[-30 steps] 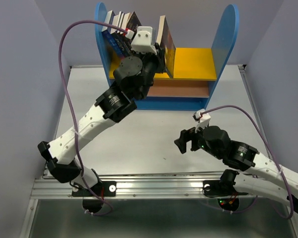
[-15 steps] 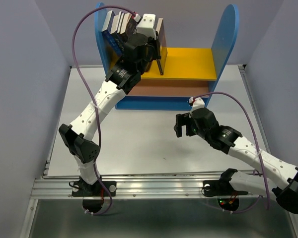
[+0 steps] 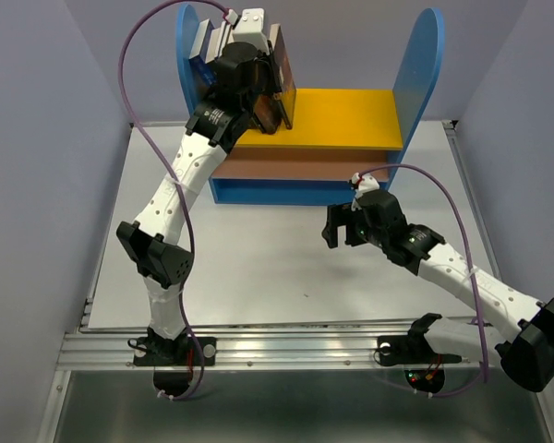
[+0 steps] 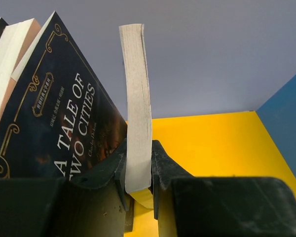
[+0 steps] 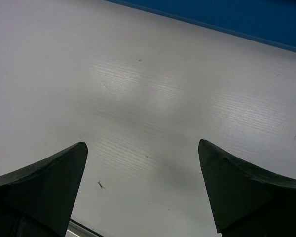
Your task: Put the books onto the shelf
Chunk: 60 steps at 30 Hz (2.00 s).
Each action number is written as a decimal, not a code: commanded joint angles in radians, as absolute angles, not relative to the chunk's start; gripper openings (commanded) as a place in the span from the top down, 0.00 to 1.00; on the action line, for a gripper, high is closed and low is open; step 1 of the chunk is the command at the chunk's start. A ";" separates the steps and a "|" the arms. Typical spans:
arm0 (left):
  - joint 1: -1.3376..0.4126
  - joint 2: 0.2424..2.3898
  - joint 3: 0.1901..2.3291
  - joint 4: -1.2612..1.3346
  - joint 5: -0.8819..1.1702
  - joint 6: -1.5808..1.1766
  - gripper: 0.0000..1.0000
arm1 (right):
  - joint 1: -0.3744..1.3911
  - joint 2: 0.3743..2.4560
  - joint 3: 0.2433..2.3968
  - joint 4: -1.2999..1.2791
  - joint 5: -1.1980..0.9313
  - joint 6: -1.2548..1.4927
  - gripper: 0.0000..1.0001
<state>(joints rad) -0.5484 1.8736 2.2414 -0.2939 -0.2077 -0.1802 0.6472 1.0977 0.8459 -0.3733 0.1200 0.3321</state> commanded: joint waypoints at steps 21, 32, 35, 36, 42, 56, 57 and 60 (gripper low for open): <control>-0.456 1.888 2.416 -0.532 -0.071 -0.186 1.00 | 0.611 1.111 0.925 -0.339 0.078 0.353 0.00; -0.443 1.839 2.409 -0.548 -0.005 -0.235 1.00 | 0.601 1.115 0.930 -0.339 0.061 0.356 0.00; -0.445 1.832 2.385 -0.541 -0.067 -0.236 1.00 | 0.601 1.112 0.930 -0.339 0.060 0.354 0.00; -0.443 1.830 2.382 -0.546 -0.086 -0.241 1.00 | 0.601 1.111 0.931 -0.339 0.061 0.353 0.00; -0.443 1.813 2.297 -0.483 -0.173 -0.252 1.00 | 0.601 1.106 0.928 -0.339 0.071 0.328 0.00; -0.446 1.822 2.266 -0.450 -0.242 -0.244 0.82 | 0.601 1.100 0.923 -0.339 0.071 0.301 0.00; -0.448 1.816 2.257 -0.446 -0.247 -0.244 0.78 | 0.601 1.098 0.923 -0.339 0.071 0.299 0.00; -0.451 1.801 2.258 -0.445 -0.267 -0.247 0.56 | 0.601 1.100 0.927 -0.337 0.060 0.299 0.00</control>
